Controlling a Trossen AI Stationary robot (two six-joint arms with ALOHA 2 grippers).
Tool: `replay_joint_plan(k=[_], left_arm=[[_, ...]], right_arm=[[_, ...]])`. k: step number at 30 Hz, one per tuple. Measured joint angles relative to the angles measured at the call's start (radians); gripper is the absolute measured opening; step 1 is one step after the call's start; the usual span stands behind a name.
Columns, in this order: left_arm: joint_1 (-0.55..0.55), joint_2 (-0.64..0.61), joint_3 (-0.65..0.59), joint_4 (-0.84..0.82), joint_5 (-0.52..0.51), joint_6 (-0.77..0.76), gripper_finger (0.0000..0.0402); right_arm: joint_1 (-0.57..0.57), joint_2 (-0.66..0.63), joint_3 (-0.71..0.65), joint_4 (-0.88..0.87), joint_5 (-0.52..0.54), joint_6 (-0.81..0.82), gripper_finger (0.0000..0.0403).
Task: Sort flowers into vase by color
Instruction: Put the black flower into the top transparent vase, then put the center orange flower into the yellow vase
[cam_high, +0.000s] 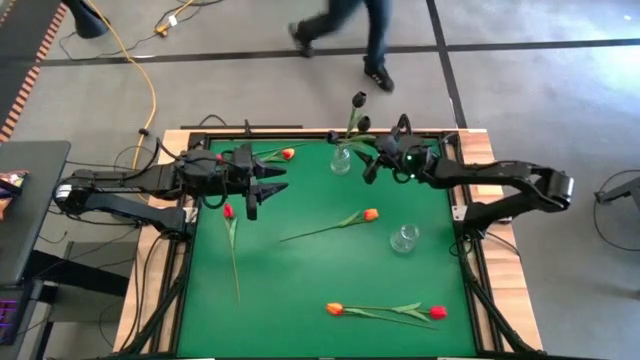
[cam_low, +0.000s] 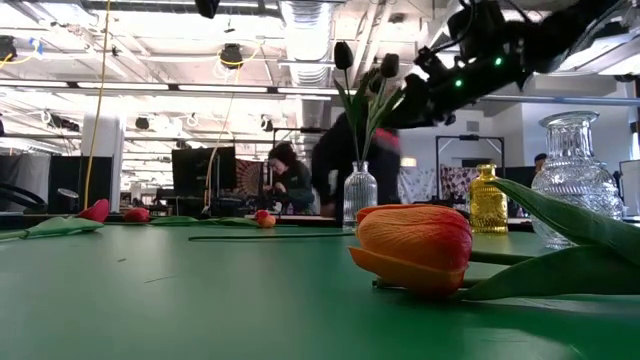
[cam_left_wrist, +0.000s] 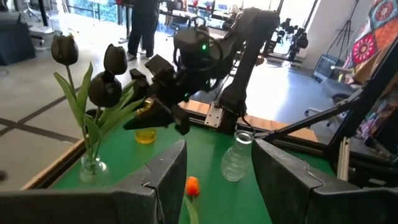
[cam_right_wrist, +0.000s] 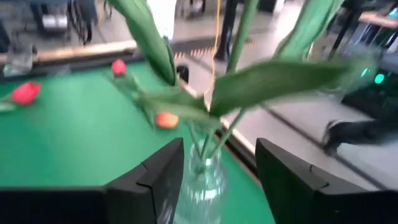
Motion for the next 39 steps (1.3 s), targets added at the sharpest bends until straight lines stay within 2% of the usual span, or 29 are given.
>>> replay_joint_plan(k=[8, 14, 19, 26, 32, 39], left_arm=[[0.0, 0.0, 0.0, -0.101, -0.001, 0.094, 0.0169], [0.0, 0.023, 0.0, -0.18, -0.001, 0.156, 0.0169], [0.0, 0.117, -0.027, -0.144, 0.036, 0.175, 0.0169], [0.0, 0.33, -0.03, -0.075, 0.09, 0.258, 0.0169], [0.0, 0.548, -0.03, 0.096, 0.142, 0.296, 0.0169], [0.0, 0.743, -0.03, 0.216, 0.149, 0.251, 0.0169]], right_arm=[[0.065, -0.092, 0.176, -0.523, -0.004, 0.001, 0.023], [0.182, -0.097, 0.283, -0.78, -0.007, 0.064, 0.023], [0.301, -0.097, 0.307, -0.864, -0.006, 0.18, 0.023], [0.46, -0.097, 0.307, -0.939, -0.006, 0.38, 0.023], [0.584, -0.097, 0.307, -0.943, -0.005, 0.529, 0.023], [0.693, -0.096, 0.307, -0.983, 0.006, 0.659, 0.023]])
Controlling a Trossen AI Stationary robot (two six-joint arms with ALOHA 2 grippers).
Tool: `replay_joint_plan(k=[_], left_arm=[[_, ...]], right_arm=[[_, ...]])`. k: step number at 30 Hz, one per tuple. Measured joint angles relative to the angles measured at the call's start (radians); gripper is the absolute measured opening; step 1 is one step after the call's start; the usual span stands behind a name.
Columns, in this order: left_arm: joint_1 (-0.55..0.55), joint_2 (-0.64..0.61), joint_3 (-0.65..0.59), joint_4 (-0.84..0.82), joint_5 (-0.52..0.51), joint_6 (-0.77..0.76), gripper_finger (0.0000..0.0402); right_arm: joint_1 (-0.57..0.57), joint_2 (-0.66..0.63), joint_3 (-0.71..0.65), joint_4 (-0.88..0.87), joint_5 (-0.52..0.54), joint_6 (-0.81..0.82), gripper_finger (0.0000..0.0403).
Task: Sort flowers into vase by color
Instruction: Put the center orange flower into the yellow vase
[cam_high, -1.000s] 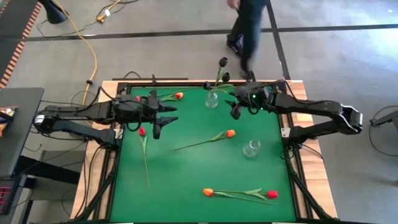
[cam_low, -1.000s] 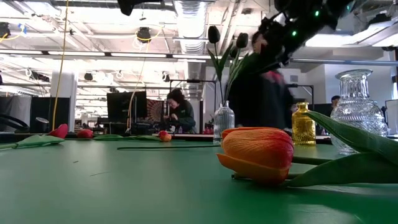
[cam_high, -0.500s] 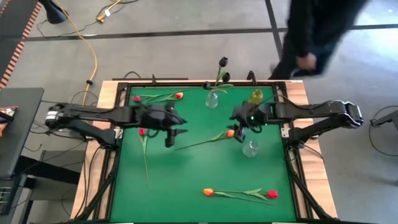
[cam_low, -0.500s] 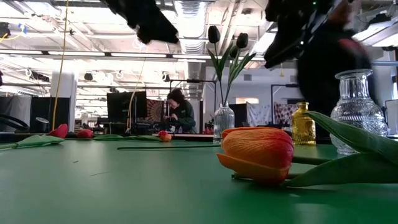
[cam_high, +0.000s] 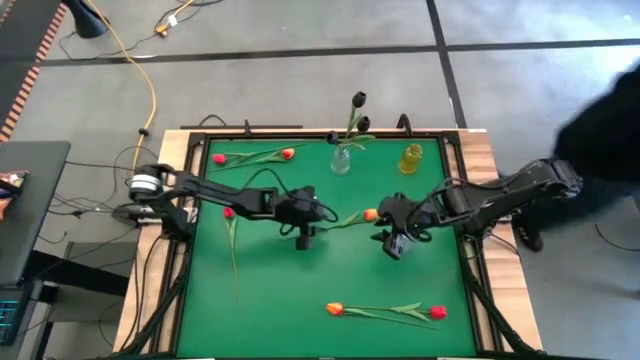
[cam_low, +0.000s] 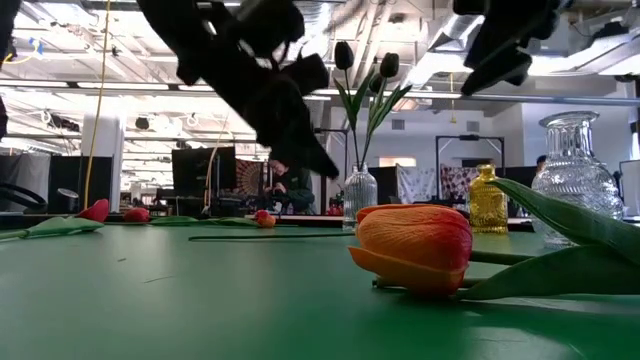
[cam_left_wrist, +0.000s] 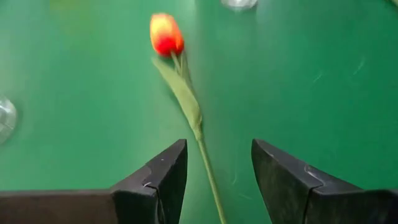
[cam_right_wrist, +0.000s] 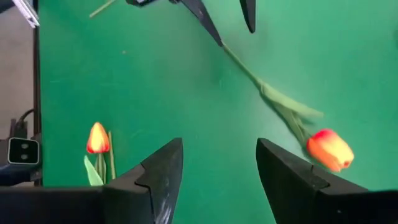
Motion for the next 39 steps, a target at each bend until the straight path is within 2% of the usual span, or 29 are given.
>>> replay_joint_plan(k=[9, 18, 22, 28, 34, 39], left_arm=[[0.0, 0.167, 0.0, 0.139, -0.027, -0.083, 0.0169], [-0.018, 0.235, 0.002, 0.171, -0.062, -0.136, 0.0164], [-0.028, 0.234, 0.003, 0.167, -0.098, -0.128, 0.0123], [-0.027, 0.233, 0.003, 0.154, -0.098, -0.17, 0.0016], [-0.019, 0.207, 0.019, 0.114, -0.09, -0.19, 0.0003], [-0.007, 0.101, 0.058, 0.093, -0.106, -0.141, 0.0002]], right_arm=[[0.029, 0.0, 0.0, -0.034, 0.026, 0.033, 0.023], [0.016, 0.0, 0.0, -0.047, 0.029, 0.014, 0.023], [0.009, 0.0, 0.0, -0.066, 0.029, 0.014, 0.023], [-0.012, 0.0, 0.0, -0.072, 0.026, 0.012, 0.023], [-0.018, 0.0, 0.0, -0.069, 0.024, 0.012, 0.023], [-0.017, 0.0, 0.0, -0.024, 0.021, 0.012, 0.023]])
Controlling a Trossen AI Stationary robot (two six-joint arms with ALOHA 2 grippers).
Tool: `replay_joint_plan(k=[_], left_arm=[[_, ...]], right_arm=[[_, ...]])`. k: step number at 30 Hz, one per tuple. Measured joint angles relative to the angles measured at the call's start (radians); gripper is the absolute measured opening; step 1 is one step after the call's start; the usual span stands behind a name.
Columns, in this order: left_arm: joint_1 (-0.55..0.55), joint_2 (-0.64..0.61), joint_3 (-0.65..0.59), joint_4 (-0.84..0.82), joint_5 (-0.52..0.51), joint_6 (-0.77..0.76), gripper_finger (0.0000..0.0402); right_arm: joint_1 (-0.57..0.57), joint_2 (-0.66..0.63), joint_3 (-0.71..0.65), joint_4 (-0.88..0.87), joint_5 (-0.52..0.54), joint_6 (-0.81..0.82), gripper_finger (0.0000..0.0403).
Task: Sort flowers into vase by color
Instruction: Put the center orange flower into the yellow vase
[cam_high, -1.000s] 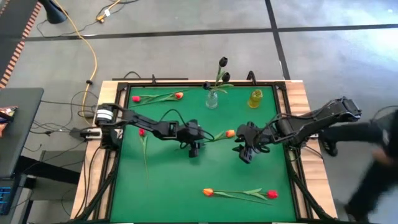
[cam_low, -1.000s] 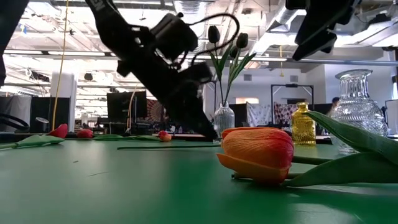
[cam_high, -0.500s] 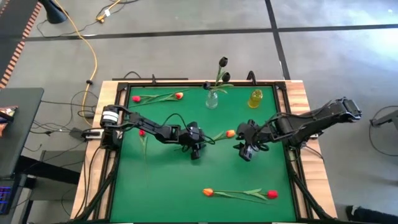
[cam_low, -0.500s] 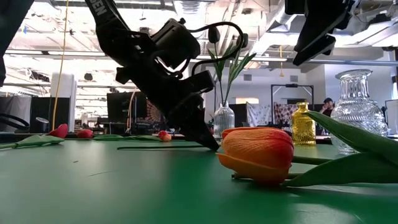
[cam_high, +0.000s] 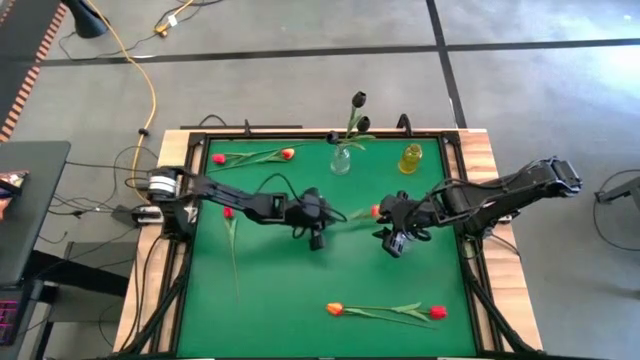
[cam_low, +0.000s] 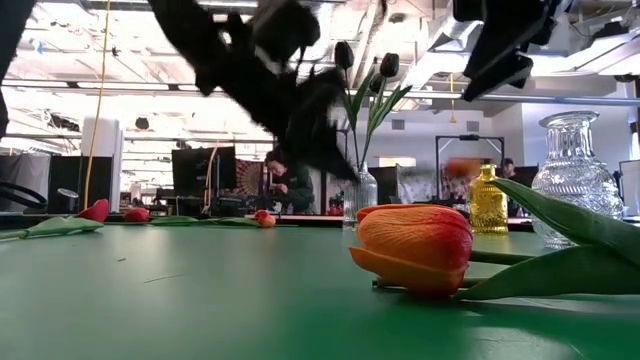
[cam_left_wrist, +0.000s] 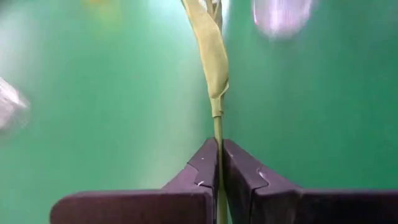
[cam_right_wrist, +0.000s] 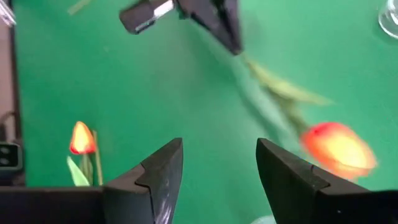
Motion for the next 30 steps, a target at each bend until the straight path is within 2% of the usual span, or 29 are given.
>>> replay_joint_plan(k=[7, 14, 17, 24, 30], left_arm=[[0.036, -0.203, 0.022, -0.011, -0.09, 0.103, 0.0], [0.078, -0.386, 0.023, 0.001, -0.097, 0.094, 0.0], [0.087, -0.446, 0.023, 0.042, -0.012, 0.076, 0.0], [0.086, -0.499, 0.025, 0.214, 0.279, 0.025, 0.0], [0.088, -0.5, 0.023, 0.244, 0.34, -0.061, 0.0]], right_arm=[[0.003, 0.0, 0.001, 0.129, -0.028, -0.001, 0.023], [-0.006, 0.0, 0.001, 0.296, -0.053, -0.114, 0.023], [-0.034, 0.0, 0.001, 0.409, -0.05, -0.191, 0.023], [-0.112, 0.0, 0.001, 0.686, -0.045, -0.364, 0.023], [-0.153, 0.0, 0.001, 0.935, -0.052, -0.517, 0.023]])
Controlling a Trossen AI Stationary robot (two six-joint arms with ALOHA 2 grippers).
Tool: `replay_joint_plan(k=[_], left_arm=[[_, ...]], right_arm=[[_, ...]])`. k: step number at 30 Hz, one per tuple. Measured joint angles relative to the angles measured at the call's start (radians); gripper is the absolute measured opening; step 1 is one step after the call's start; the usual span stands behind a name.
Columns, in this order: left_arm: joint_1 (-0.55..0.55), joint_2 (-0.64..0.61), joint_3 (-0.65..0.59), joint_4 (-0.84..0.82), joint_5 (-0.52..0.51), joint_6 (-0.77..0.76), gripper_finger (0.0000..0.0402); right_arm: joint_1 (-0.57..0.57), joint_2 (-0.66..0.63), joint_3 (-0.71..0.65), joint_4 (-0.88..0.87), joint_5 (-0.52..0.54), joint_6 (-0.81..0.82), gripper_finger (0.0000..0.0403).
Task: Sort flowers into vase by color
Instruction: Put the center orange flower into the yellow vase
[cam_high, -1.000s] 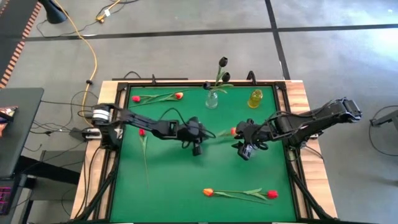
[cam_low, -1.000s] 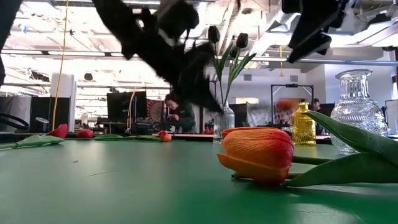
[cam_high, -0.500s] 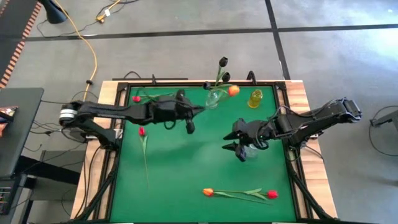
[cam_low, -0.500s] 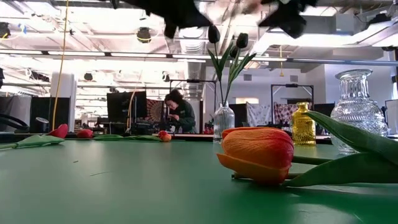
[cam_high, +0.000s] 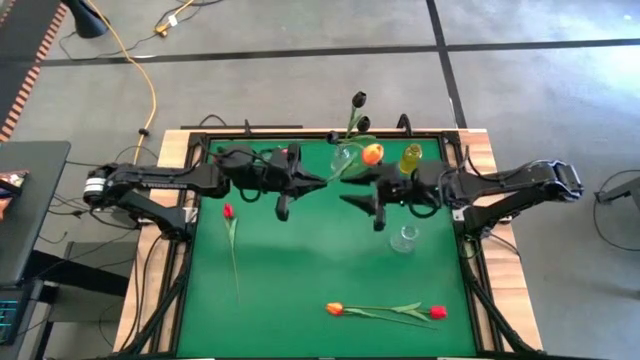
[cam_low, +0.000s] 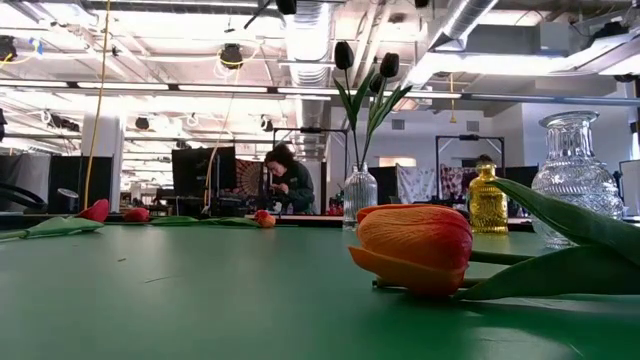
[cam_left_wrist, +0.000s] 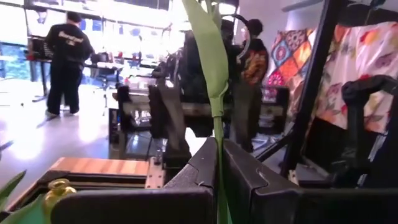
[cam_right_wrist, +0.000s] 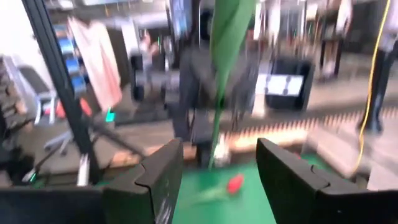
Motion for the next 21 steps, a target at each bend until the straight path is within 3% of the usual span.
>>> replay_joint_plan(k=[5, 21], left_arm=[[-0.001, 0.0, 0.0, -0.004, 0.006, -0.023, 0.0], [-0.016, 0.0, 0.0, 0.037, -0.03, -0.025, 0.0]], right_arm=[[-0.018, 0.0, 0.0, 0.099, -0.002, -0.082, 0.023], [-0.05, 0.092, 0.0, 0.229, -0.088, -0.053, 0.023]])
